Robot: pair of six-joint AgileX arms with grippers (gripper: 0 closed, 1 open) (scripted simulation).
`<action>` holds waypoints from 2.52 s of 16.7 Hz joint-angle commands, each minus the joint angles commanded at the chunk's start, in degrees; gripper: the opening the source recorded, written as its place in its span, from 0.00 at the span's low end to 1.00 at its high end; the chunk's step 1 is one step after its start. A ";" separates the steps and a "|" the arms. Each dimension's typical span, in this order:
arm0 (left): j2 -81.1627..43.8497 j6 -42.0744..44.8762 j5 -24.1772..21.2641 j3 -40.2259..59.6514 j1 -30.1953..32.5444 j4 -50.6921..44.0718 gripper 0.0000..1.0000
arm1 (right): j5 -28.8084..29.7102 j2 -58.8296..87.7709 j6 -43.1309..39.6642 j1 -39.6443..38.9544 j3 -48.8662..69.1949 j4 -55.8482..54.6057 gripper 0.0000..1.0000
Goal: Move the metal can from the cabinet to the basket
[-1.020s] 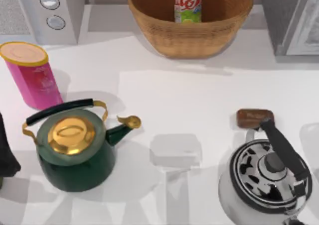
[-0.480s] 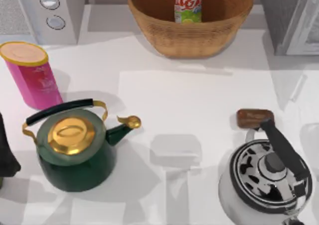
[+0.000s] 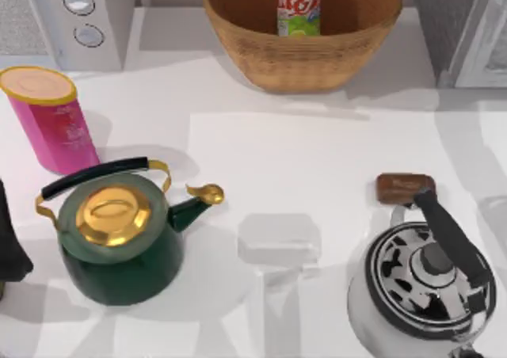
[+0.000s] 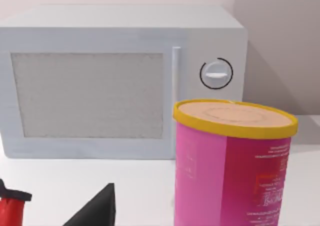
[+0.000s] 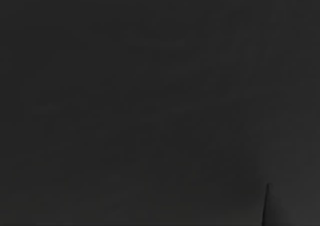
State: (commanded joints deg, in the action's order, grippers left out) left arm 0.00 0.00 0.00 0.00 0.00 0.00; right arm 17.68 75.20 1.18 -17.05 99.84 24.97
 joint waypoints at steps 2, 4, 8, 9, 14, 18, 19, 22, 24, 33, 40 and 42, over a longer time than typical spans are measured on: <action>0.00 0.00 0.00 0.00 0.00 0.00 1.00 | 5.15 -0.69 -0.04 -5.15 -0.74 0.10 1.00; 0.00 0.00 0.00 0.00 0.00 0.00 1.00 | 7.88 -1.11 -0.06 -7.88 -1.19 0.15 1.00; 0.00 0.00 0.00 0.00 0.00 0.00 1.00 | 8.28 -1.18 -0.07 -8.29 -1.26 0.15 1.00; 0.00 0.00 0.00 0.00 0.00 0.00 1.00 | 9.39 -2.46 -0.79 -6.92 -0.79 0.57 1.00; 0.00 0.00 0.00 0.00 0.00 0.00 1.00 | 6.73 2.37 -0.75 -4.24 2.69 -0.96 1.00; 0.00 0.00 0.00 0.00 0.00 0.00 1.00 | 4.72 6.18 -0.69 -2.12 5.26 -2.05 1.00; 0.00 0.00 0.00 0.00 0.00 0.00 1.00 | 4.72 6.18 -0.69 -2.12 5.26 -2.05 1.00; 0.00 0.00 0.00 0.00 0.00 0.00 1.00 | 4.94 4.94 -0.80 -2.62 4.59 -1.96 1.00; 0.00 0.00 0.00 0.00 0.00 0.00 1.00 | 4.51 3.55 -0.80 -2.36 2.95 -2.43 1.00; 0.00 0.00 0.00 0.00 0.00 0.00 1.00 | -1.97 -19.16 -0.98 3.14 -26.56 -8.92 1.00; 0.00 0.00 0.00 0.00 0.00 0.00 1.00 | -9.79 -47.08 -1.08 10.10 -64.37 -16.89 1.00; 0.00 0.00 0.00 0.00 0.00 0.00 1.00 | -12.00 -55.08 -1.10 12.05 -75.65 -19.16 1.00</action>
State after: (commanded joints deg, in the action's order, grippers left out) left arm 0.00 0.00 0.00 0.00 0.00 0.00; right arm 5.68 20.12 0.07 -5.00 24.19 5.81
